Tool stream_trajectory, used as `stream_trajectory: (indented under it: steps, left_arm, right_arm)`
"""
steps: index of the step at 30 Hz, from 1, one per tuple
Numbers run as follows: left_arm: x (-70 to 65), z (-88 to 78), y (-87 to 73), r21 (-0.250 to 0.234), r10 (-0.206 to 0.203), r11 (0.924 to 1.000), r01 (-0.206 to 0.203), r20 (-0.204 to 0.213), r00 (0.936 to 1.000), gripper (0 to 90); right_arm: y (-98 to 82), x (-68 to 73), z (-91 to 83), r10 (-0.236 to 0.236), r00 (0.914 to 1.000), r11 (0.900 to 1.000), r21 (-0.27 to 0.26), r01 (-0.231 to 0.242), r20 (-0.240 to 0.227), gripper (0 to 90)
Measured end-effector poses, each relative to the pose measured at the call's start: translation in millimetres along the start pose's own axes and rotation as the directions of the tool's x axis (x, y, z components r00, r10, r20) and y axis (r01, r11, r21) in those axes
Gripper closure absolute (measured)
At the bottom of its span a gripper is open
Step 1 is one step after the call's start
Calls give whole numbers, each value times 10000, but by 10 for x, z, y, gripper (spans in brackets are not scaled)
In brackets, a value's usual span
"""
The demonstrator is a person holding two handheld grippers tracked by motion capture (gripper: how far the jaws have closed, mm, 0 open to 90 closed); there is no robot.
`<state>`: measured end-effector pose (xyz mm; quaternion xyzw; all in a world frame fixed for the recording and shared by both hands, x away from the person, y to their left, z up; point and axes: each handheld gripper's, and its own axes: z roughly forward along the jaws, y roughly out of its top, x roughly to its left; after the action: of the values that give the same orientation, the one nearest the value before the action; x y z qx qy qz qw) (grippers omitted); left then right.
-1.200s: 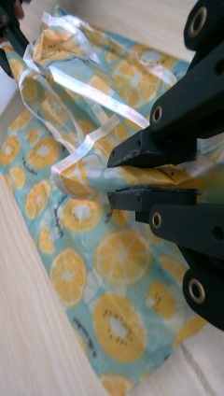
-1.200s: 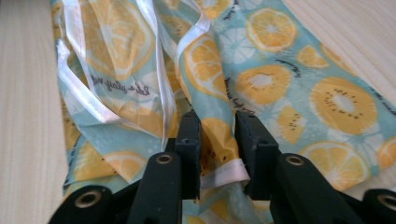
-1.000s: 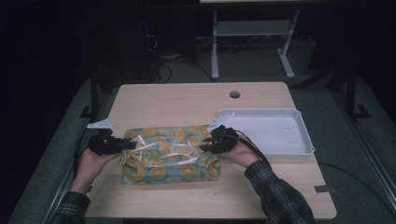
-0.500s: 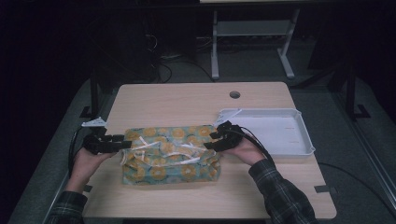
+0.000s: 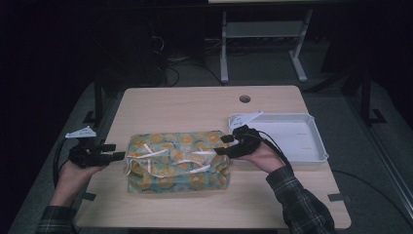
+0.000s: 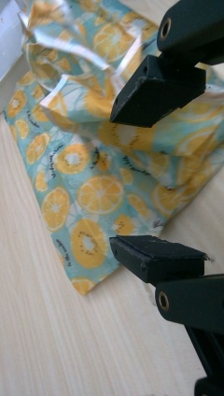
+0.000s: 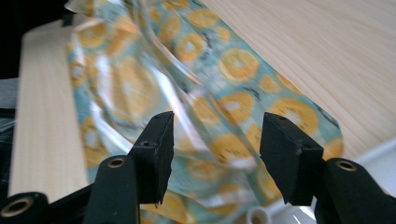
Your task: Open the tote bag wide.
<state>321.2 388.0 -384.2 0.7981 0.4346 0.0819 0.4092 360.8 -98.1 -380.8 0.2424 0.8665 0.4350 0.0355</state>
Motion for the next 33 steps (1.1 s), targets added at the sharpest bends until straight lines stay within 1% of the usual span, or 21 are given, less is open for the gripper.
stream_trajectory:
  steps: [4,6,8,9,10,11,12,13,15,16,18,19,22,23,24,25,26,28,29,30,33]
  left_arm:
    - [-24,-57,-92,167,23,9999,-22,-73,10000,332]
    - [-32,-72,-143,206,-30,9998,33,-135,9999,330]
    - [-36,-85,-199,258,-77,9996,79,-87,9999,329]
    - [-46,-89,-229,318,-152,9994,154,-77,9999,330]
    - [-49,-91,-262,385,-125,9992,128,-69,9999,329]
    - [-58,-90,-295,439,-193,9988,196,-65,9998,330]
    - [-62,-89,-330,510,-174,9985,177,-49,9998,329]
    - [-72,-88,-367,568,-227,9981,230,-66,9997,330]
    - [-85,-79,-436,747,-187,9970,187,-17,9998,330]
    - [-94,-76,-468,851,-193,9962,195,-33,9998,329]
    - [-113,-63,-523,965,-195,9951,195,-6,9998,329]
    - [-123,-60,-545,1081,-163,9940,161,6,9999,328]
    - [-143,-39,-571,1168,-68,9931,58,79,9999,327]
    - [-150,-34,-572,1206,-85,9927,73,92,9999,326]
    - [-149,-27,-569,1207,-13,9927,-1,120,9999,325]
    - [-152,-21,-568,1187,-19,9929,4,128,9999,325]
    - [-154,-19,-568,1196,-25,9928,9,128,9999,325]
    - [-155,-12,-569,1218,-56,9925,40,123,9999,325]
    - [-154,-9,-570,1234,-63,9923,46,128,9999,325]
    - [-154,-7,-570,1248,-65,9922,46,149,9999,325]
    - [-165,7,-569,1252,-110,9921,90,154,9998,325]
  right_arm:
    - [72,116,10,-332,9984,9994,-137,326,-467,432]
    - [103,179,38,-504,9969,9987,-128,497,-602,432]
    - [130,240,75,-642,9950,9979,-73,638,-770,433]
    - [143,263,97,-760,9939,9971,-52,758,-796,434]
    - [152,279,121,-949,9918,9955,-8,952,-856,436]
    - [163,305,145,-953,9914,9954,23,959,-893,437]
    - [171,324,170,-999,9902,9949,28,1007,-976,438]
    - [179,336,198,-1119,9884,9936,45,1130,-1022,440]
    - [197,384,255,-1143,9865,9931,144,1167,-1170,445]
    - [202,389,278,-1289,9848,9912,164,1316,-1163,446]
    - [210,425,338,-1337,9846,9902,243,1372,-1122,458]
    - [213,431,368,-1477,9831,9880,300,1517,-1078,464]
    - [211,452,451,-1530,9824,9865,427,1583,-1069,532]
    - [209,457,475,-1566,9822,9852,531,1628,-1041,573]
    - [206,459,500,-1582,9819,9847,576,1647,-1037,609]
    - [206,453,519,-1632,9816,9832,664,1701,-989,661]
    - [206,445,536,-1661,9823,9826,691,1722,-864,732]
    - [208,430,550,-1600,9841,9835,724,1656,-774,860]
    - [208,415,555,-1649,9839,9828,730,1698,-691,886]
    - [210,406,556,-1550,9853,9845,710,1601,-721,891]
    - [220,373,570,-1582,9851,9842,689,1629,-680,893]
